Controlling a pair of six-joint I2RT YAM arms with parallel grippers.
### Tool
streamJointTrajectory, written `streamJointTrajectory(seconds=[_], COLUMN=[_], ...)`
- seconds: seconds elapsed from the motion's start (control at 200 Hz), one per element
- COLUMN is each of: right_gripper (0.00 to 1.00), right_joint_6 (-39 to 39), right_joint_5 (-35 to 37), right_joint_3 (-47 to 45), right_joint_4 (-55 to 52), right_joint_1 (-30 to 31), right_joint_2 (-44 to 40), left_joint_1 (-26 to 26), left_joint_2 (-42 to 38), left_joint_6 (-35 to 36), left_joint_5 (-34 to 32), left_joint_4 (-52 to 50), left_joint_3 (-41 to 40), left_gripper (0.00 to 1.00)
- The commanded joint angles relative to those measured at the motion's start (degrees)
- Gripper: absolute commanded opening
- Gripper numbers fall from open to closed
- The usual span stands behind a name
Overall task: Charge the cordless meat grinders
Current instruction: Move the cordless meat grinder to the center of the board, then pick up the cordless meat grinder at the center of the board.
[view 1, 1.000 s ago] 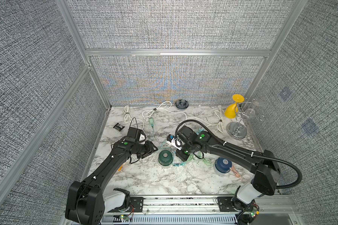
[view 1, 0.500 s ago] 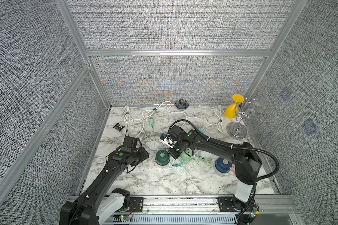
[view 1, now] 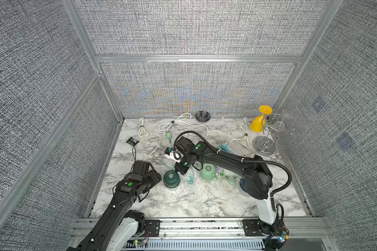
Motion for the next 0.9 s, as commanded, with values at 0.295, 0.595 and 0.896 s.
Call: streamJointTrajectory(seconds=[0.295, 0.595, 0.896], right_gripper=[0.00, 0.00, 0.00], right_joint_6=[3.6, 2.7, 5.0], right_joint_5=[6.3, 11.7, 11.0], right_joint_3=[3.0, -9.2, -17.7], right_joint_4=[-0.6, -0.2, 1.3], right_joint_1=[-2.8, -5.8, -6.2], right_joint_2=[-1.2, -15.7, -23.5], left_joint_1=[0.0, -10.2, -21.8], left_joint_2=[-3.9, -13.0, -9.8], left_joint_6=[8.0, 3.0, -3.7], left_joint_5=[5.1, -0.5, -3.6], left_joint_4=[3.1, -6.6, -6.3], left_joint_3=[-0.2, -2.2, -6.8], left_gripper=[0.65, 0.67, 0.62])
